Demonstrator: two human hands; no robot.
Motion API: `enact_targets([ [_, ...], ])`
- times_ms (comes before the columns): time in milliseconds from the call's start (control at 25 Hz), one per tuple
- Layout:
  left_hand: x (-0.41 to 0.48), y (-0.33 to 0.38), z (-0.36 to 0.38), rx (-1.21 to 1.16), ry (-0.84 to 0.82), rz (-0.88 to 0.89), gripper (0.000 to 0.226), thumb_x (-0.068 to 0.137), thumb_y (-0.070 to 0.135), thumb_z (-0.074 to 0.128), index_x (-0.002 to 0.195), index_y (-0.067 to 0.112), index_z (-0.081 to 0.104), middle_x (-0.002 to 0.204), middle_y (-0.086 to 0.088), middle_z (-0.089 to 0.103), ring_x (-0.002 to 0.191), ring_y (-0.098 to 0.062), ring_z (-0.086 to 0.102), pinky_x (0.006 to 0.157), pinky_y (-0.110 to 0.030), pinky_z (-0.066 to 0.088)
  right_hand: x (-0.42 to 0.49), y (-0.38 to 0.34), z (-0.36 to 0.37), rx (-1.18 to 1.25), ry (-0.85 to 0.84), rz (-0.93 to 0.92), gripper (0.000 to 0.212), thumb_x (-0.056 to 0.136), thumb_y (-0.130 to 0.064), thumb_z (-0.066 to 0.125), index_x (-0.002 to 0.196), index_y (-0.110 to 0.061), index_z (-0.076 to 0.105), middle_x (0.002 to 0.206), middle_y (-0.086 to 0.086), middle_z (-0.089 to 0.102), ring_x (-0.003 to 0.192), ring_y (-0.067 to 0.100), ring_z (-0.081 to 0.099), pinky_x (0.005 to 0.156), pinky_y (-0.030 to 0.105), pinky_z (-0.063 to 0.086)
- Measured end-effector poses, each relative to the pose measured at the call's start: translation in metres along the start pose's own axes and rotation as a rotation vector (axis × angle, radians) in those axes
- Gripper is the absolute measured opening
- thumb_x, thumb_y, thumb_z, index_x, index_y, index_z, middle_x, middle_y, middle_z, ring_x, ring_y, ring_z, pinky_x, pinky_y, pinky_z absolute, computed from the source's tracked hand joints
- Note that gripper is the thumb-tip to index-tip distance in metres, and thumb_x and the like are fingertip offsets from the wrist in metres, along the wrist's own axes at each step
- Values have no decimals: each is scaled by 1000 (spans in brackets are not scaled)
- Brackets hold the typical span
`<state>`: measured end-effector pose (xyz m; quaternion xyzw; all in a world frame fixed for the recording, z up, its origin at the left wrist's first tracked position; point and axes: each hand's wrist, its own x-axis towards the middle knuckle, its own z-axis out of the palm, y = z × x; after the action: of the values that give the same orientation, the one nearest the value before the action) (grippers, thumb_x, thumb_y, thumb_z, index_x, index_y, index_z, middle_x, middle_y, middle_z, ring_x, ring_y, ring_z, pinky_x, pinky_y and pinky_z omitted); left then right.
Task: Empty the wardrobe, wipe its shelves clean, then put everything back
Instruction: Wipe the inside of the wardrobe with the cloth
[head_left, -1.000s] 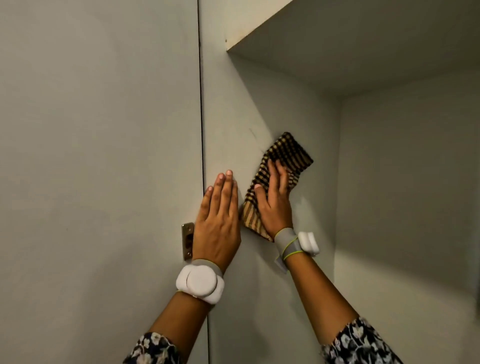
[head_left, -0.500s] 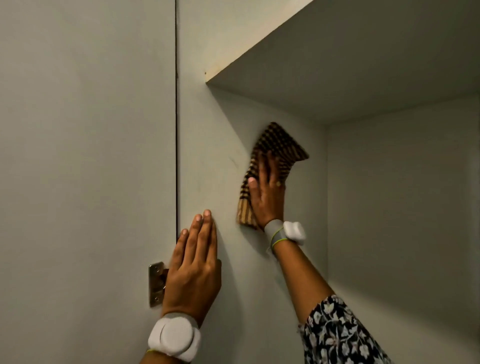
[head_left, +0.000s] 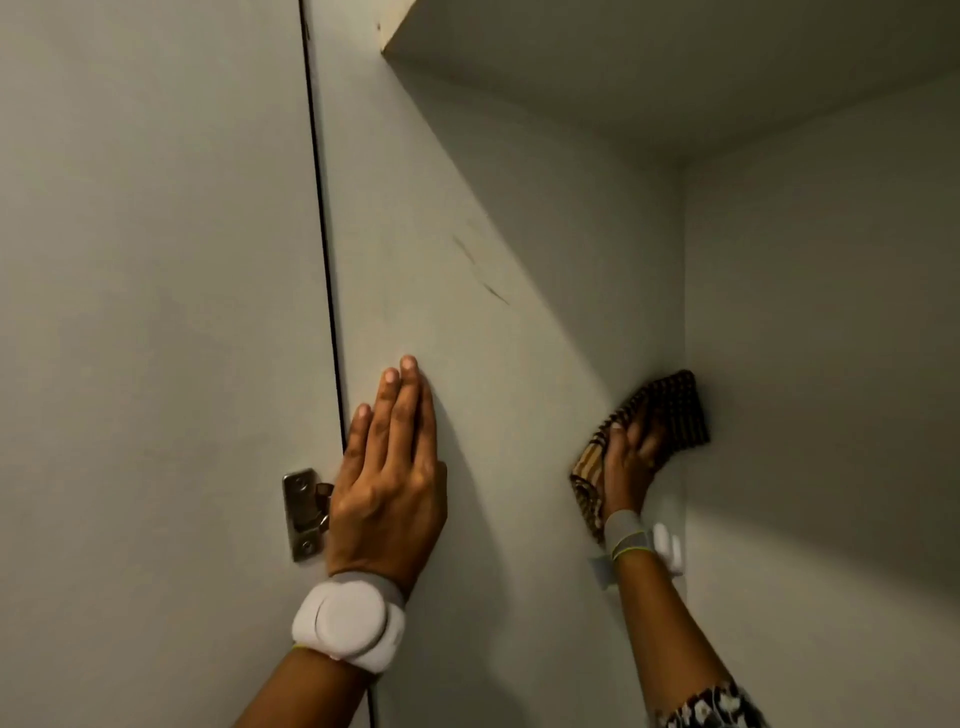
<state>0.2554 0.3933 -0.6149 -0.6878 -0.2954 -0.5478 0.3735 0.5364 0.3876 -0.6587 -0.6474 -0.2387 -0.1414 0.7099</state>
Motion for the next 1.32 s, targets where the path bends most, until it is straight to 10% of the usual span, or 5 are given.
enact_targets([
  [320, 1, 1, -8, -22, -53, -4, 58, 92, 13, 43, 147, 2, 28, 156, -14, 21, 145, -25, 20, 118, -39, 22, -166, -74, 20, -174, -183, -654, 56, 97, -49, 14, 150, -36, 0, 158, 1, 9, 148, 19, -1, 116, 43, 8],
  [640, -1, -1, -1, -15, 6, 20, 56, 90, 3, 35, 146, 5, 32, 154, -12, 28, 144, -26, 23, 118, -36, 18, -116, 15, -5, 26, -109, 165, 73, 84, -50, 26, 150, -21, 17, 159, 4, 8, 146, 22, 11, 117, 45, 14],
  [1000, -4, -5, -3, -53, 28, 117, 47, 92, 5, 38, 138, 8, 47, 149, -10, 39, 140, -28, 34, 115, -43, 25, -284, 19, 7, -200, -336, -318, 59, 92, -63, 11, 140, -50, -22, 154, -18, -18, 145, 12, -17, 117, 32, -9],
  [1320, -113, 50, 22, -121, -328, 314, 69, 83, 22, 44, 148, 7, 26, 158, -15, 12, 147, -30, 11, 119, -48, 1, -170, 67, -17, -83, -279, -84, 60, 93, -53, 27, 146, -35, 3, 155, -13, -4, 144, 6, -6, 120, 37, 10],
])
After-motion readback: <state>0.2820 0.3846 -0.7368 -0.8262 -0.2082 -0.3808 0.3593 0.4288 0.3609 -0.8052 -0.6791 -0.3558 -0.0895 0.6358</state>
